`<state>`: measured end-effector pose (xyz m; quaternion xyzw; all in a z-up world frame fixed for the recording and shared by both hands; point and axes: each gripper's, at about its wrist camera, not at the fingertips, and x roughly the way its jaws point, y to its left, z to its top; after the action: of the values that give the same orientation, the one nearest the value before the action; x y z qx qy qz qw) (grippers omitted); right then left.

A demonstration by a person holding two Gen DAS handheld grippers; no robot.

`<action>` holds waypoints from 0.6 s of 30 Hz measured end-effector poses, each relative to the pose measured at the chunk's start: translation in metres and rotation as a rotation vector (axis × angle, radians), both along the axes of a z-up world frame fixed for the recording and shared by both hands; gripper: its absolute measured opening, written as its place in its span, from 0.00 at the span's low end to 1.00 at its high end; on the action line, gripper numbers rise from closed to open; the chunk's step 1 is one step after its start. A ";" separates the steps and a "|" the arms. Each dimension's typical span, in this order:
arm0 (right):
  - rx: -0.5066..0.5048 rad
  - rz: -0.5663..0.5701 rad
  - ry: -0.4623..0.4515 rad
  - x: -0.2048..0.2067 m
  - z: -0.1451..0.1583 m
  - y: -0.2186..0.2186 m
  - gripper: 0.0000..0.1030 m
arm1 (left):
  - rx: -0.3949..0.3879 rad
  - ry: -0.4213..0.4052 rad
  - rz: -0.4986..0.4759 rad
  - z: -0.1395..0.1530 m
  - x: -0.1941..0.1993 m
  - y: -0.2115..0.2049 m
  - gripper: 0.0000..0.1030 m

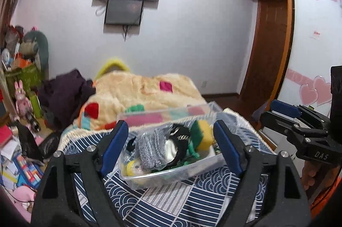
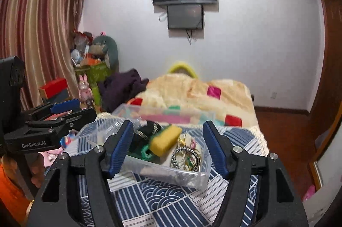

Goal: Organize soft objects

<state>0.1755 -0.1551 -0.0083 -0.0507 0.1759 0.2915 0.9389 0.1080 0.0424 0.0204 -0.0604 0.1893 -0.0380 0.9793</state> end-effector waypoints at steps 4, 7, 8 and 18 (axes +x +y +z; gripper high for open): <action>0.048 0.000 -0.035 -0.016 0.010 -0.010 0.72 | -0.008 -0.062 -0.004 0.015 -0.025 -0.004 0.88; 0.072 -0.011 -0.060 -0.026 0.013 -0.016 0.79 | 0.008 -0.092 -0.003 0.021 -0.040 -0.007 0.91; 0.076 -0.011 -0.063 -0.029 0.013 -0.016 0.79 | 0.016 -0.102 -0.001 0.023 -0.045 -0.009 0.94; 0.095 -0.020 -0.074 -0.043 0.006 -0.014 0.94 | 0.009 -0.122 -0.001 0.019 -0.069 -0.016 0.99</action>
<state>0.1325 -0.1696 -0.0021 -0.0152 0.1278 0.2879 0.9490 0.0386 0.0259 0.0391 -0.0538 0.1296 -0.0412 0.9893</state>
